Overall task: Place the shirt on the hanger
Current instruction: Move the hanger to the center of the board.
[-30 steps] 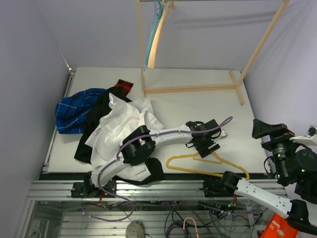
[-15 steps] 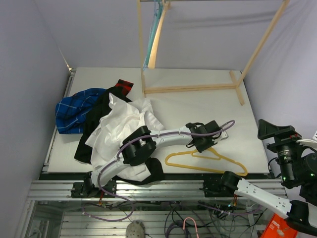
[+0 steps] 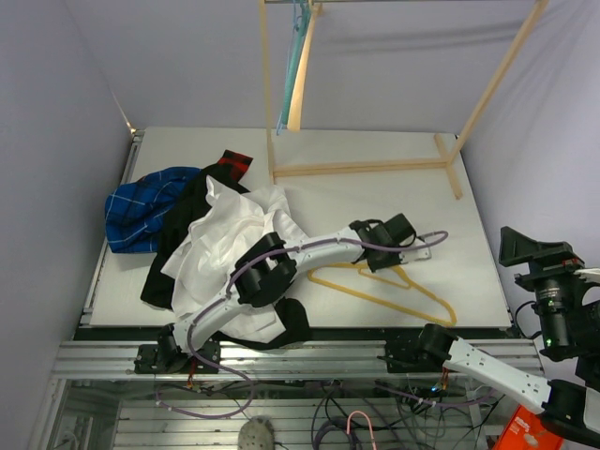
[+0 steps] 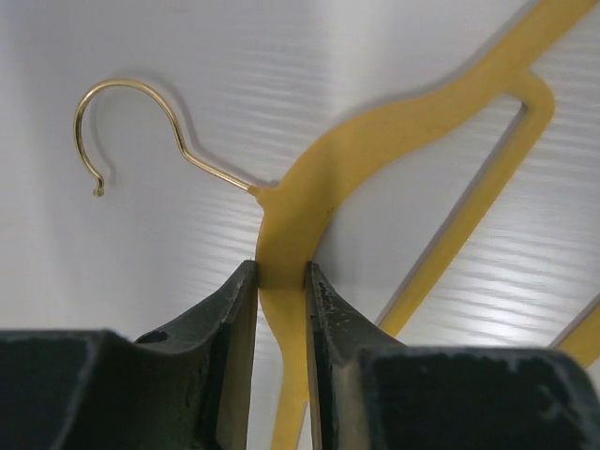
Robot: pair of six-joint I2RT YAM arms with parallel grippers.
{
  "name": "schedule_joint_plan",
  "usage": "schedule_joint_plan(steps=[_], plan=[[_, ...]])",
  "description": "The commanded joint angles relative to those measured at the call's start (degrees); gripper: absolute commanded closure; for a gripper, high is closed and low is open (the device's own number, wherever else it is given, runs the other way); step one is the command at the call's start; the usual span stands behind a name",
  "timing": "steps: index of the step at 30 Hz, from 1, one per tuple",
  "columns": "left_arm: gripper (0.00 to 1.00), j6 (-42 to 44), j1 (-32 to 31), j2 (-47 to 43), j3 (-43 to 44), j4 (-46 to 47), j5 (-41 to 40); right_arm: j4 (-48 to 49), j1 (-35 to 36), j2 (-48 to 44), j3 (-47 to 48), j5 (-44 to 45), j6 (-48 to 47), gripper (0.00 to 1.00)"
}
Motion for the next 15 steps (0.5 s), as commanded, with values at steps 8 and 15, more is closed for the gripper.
schedule_joint_plan(steps=[8, 15], plan=[[0.74, 19.0, 11.5, 14.4, 7.2, -15.1, 0.4, -2.0, 1.1, -0.5, -1.5, 0.7, -0.2, 0.07], [0.93, 28.1, 14.3, 10.5, 4.1, -15.7, 1.3, -14.0, 7.3, 10.2, -3.8, 1.7, 8.6, 0.02]])
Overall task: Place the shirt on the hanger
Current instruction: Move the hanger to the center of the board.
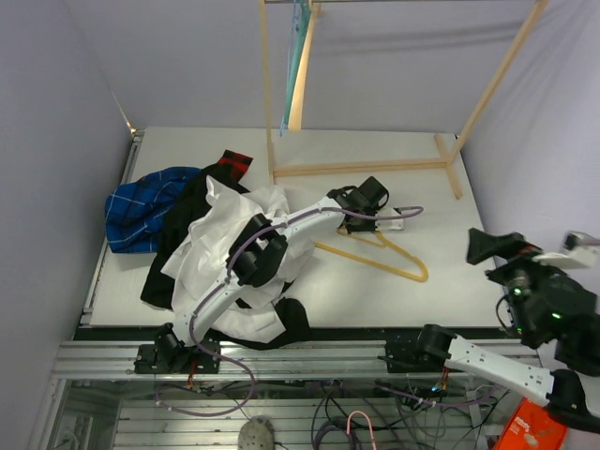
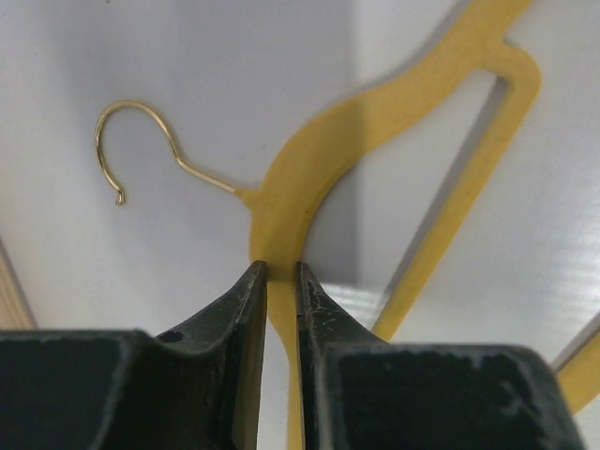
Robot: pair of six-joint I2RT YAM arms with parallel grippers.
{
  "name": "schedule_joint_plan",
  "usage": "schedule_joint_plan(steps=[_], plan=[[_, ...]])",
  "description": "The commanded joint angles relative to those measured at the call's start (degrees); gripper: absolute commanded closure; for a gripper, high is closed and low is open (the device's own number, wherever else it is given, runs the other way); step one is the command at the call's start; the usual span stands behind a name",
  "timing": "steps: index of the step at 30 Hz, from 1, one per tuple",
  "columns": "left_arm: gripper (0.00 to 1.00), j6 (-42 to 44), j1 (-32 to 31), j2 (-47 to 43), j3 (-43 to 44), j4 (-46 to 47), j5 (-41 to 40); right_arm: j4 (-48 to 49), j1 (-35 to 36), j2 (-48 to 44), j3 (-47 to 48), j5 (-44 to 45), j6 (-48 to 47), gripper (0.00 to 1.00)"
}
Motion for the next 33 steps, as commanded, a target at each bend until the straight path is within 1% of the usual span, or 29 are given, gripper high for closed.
schedule_joint_plan(steps=[1, 2, 3, 4, 5, 7, 10, 12, 14, 15, 16, 17, 18, 19, 20, 21, 23, 24, 25, 27, 29, 31, 33], plan=[[0.93, 7.5, 1.9, 3.3, -7.0, -12.5, -0.1, -9.5, 6.0, 8.1, -1.6, 2.2, 8.8, 0.02], [0.93, 8.0, 2.1, 2.7, -7.6, -12.4, -0.1, -12.0, 9.3, 9.8, -1.0, 3.5, 12.5, 0.02], [0.93, 8.0, 2.2, 2.2, -8.0, -12.2, -0.2, -16.8, 11.9, 11.7, 0.1, 5.4, 19.3, 0.03], [0.93, 7.9, 2.3, 1.7, -8.3, -12.0, -0.4, -20.1, 14.5, 13.0, 0.7, 7.0, 23.5, 0.04], [0.93, 7.9, 2.4, 1.2, -8.4, -12.1, -0.3, -20.3, 16.3, 13.7, 0.7, 7.7, 24.5, 0.05], [0.93, 7.7, 3.0, -0.6, -9.3, -11.9, 1.1, -20.2, 18.8, 15.3, 0.7, 10.4, 25.0, 0.05], [0.93, 7.1, 4.3, -5.7, -13.1, -9.1, 5.2, -20.2, 21.4, 16.4, 2.0, 16.0, 21.9, 0.05], [0.93, 6.3, 4.9, -10.2, -16.3, -4.8, 6.2, -20.2, 24.6, 14.3, 2.7, 19.6, 19.4, 0.07], [0.93, 5.9, 5.3, -13.3, -18.8, -2.2, 6.1, -19.4, 28.5, 9.9, 4.0, 21.4, 17.1, 0.14], [0.93, 5.8, 5.6, -14.5, -19.7, -1.5, 6.0, -15.6, 30.4, 7.6, 3.6, 21.6, 12.1, 0.16], [0.93, 5.8, 5.8, -15.6, -20.2, -1.3, 6.3, -10.6, 32.1, 5.3, 2.3, 22.0, 5.7, 0.16], [0.93, 5.8, 6.2, -16.4, -20.4, -1.5, 7.5, -2.8, 33.5, 3.4, 0.1, 23.8, -3.6, 0.16], [0.93, 5.5, 6.6, -17.2, -20.7, -1.5, 8.2, 10.2, 34.7, 1.4, -4.2, 27.0, -17.3, 0.12], [0.93, 5.4, 6.9, -17.9, -20.7, -1.9, 9.1, 28.8, 36.0, -0.9, -10.1, 31.5, -36.7, 0.09], [0.93, 5.4, 7.2, -18.4, -20.8, -2.3, 9.8, 46.8, 39.4, -2.8, -14.8, 32.6, -55.4, 0.08], [0.93, 5.3, 7.4, -18.9, -21.0, -2.4, 10.2, 52.6, 41.2, -4.2, -15.6, 32.7, -59.7, 0.01], [0.93, 5.4, 7.5, -20.1, -21.8, -2.5, 11.0, 42.8, 42.3, -4.7, -13.2, 32.9, -48.5, 0.0], [0.93, 5.3, 7.6, -20.7, -22.2, -2.4, 11.3, 43.0, 42.5, -4.6, -13.9, 32.9, -49.4, 0.0], [0.93, 5.0, 7.7, -21.1, -22.8, -2.0, 11.5, 46.5, 42.6, -4.3, -15.2, 32.9, -53.4, 0.0], [0.93, 4.3, 7.9, -22.0, -23.2, -2.2, 12.3, 41.2, 42.4, -1.7, -13.7, 33.0, -48.3, 0.0], [0.93, 3.2, 8.0, -22.4, -23.1, -2.2, 13.2, 40.6, 41.0, 0.9, -13.1, 33.0, -49.8, 0.0], [0.93, 2.3, 8.0, -22.6, -22.5, -2.7, 13.8, 39.0, 37.3, 4.1, -10.9, 33.0, -52.2, 0.0], [0.93, 1.5, 8.0, -22.6, -21.7, -2.9, 14.1, 38.3, 30.0, 8.2, -7.1, 33.0, -55.4, 0.0]])
